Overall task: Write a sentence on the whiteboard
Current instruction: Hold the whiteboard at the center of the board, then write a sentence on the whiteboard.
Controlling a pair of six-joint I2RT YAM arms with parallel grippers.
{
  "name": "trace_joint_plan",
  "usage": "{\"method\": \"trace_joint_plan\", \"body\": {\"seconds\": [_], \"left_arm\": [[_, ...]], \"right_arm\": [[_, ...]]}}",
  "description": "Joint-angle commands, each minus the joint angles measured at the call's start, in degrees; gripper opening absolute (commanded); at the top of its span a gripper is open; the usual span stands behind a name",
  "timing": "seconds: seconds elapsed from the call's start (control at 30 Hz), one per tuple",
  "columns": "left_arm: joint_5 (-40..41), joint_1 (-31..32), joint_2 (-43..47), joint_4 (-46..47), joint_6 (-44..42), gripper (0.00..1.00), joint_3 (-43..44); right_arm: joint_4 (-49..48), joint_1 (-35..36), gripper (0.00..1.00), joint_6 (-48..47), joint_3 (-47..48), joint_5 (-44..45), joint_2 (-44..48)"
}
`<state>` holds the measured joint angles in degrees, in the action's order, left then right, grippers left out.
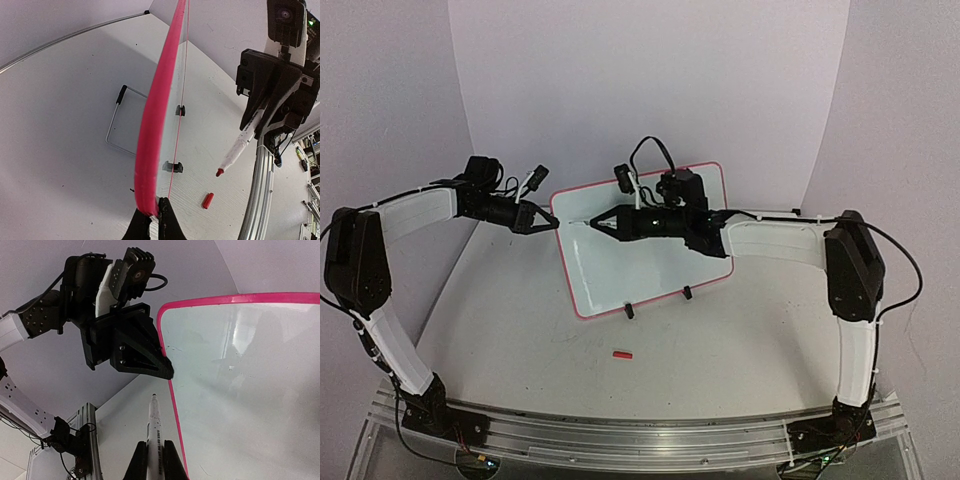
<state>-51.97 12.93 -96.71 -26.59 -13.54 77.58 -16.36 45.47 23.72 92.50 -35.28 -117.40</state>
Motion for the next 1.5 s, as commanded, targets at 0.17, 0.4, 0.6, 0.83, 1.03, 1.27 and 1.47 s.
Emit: {"method": "trace_joint_plan", "body": {"seconds": [0.17,0.4,0.6,0.83,1.03,1.27,1.47], "left_arm": [[2.59,0.25,0.62,-1.96,-3.93,0.00,-0.33],[2.48,0.25,0.68,-2.10,-4.12,0.00,-0.33],[2.27,0.22,0.68,-2.13,-4.18,0.00,-0.24],[2.12,0.20,0.99,-2.29,-4.30,0.00,-0.22],[1.92,0.23,1.16,-2.32,-4.36,0.00,-0.24],[1.91,0.25,1.45,-2.30,-4.43,0.00,-0.32],[1.99,0.23,1.65,-2.17,-4.46,0.00,-0.41]], "right_arm": [[-4.62,0.22,0.00,1.26,7.92,0.07,-4.39],[-4.82,0.18,0.00,1.83,11.24,0.04,-6.67],[-4.43,0.22,0.00,2.31,14.06,0.91,-8.68],[-3.62,0.28,0.00,2.40,16.27,2.67,-10.34],[-1.50,0.27,0.00,1.81,16.94,4.90,-10.93],[-1.04,0.24,0.00,0.95,13.96,6.91,-9.71],[-1.53,0.25,0.00,0.38,8.63,7.78,-7.35]]}}
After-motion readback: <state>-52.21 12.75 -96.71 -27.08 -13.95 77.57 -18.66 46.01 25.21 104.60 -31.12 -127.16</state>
